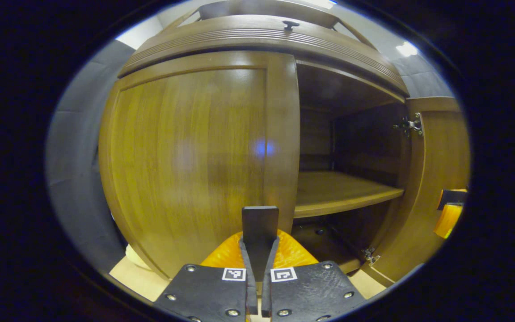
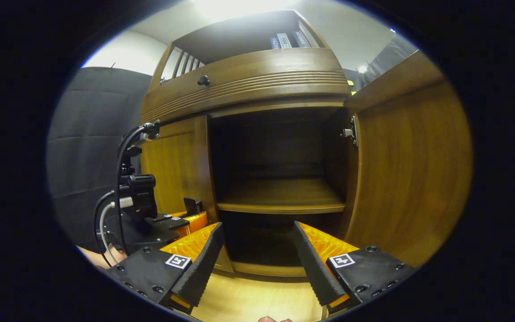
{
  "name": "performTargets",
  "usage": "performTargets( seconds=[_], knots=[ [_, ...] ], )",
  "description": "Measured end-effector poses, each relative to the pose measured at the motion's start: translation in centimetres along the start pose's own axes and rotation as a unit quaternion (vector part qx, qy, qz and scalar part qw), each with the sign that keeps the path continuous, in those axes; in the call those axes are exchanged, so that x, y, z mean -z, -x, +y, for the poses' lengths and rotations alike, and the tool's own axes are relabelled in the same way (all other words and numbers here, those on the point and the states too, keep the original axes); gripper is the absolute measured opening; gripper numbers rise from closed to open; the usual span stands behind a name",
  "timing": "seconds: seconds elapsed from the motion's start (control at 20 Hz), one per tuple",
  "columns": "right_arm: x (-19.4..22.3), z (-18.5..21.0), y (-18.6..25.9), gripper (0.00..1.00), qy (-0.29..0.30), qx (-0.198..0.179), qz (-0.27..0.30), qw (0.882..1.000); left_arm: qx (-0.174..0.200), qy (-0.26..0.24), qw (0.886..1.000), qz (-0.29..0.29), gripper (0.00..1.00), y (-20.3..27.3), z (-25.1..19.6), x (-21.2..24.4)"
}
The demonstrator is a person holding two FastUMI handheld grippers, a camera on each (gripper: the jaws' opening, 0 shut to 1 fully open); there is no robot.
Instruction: Open the right door of the double-door shoe cabinet with the right hand, and open the left door with the left hand.
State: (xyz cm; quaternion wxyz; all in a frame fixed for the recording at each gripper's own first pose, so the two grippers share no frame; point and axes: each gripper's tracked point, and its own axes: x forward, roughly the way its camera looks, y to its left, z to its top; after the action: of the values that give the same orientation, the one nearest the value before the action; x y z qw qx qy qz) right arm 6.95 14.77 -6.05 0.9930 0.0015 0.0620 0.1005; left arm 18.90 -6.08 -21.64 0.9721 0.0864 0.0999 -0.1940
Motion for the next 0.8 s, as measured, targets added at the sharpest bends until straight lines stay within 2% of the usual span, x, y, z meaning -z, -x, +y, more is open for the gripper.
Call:
performTargets(
  seconds=[0.25,0.55,0.6,0.65,0.8],
  knots=[
    [0.2,0.4,1.3,0.93,0.003,0.007,-0.004,1.000,0.009,0.010,1.000,-0.001,0.07,1.2,0.0,0.2],
    [0.4,1.2,3.2,0.93,0.004,0.020,-0.004,1.000,0.029,0.019,0.999,-0.005,0.05,4.2,0.3,0.3],
    [0.5,1.4,3.6,0.93,0.004,0.023,-0.005,1.000,0.032,0.019,0.999,-0.004,0.07,4.9,0.5,0.4],
    [0.4,1.3,3.6,0.93,0.005,0.026,-0.005,1.000,0.034,0.020,0.999,-0.004,0.05,5.4,0.5,0.5],
    [0.2,1.5,4.3,0.93,0.004,0.038,-0.009,0.999,0.041,0.023,0.999,-0.007,0.05,7.0,1.2,0.7]
  ],
)
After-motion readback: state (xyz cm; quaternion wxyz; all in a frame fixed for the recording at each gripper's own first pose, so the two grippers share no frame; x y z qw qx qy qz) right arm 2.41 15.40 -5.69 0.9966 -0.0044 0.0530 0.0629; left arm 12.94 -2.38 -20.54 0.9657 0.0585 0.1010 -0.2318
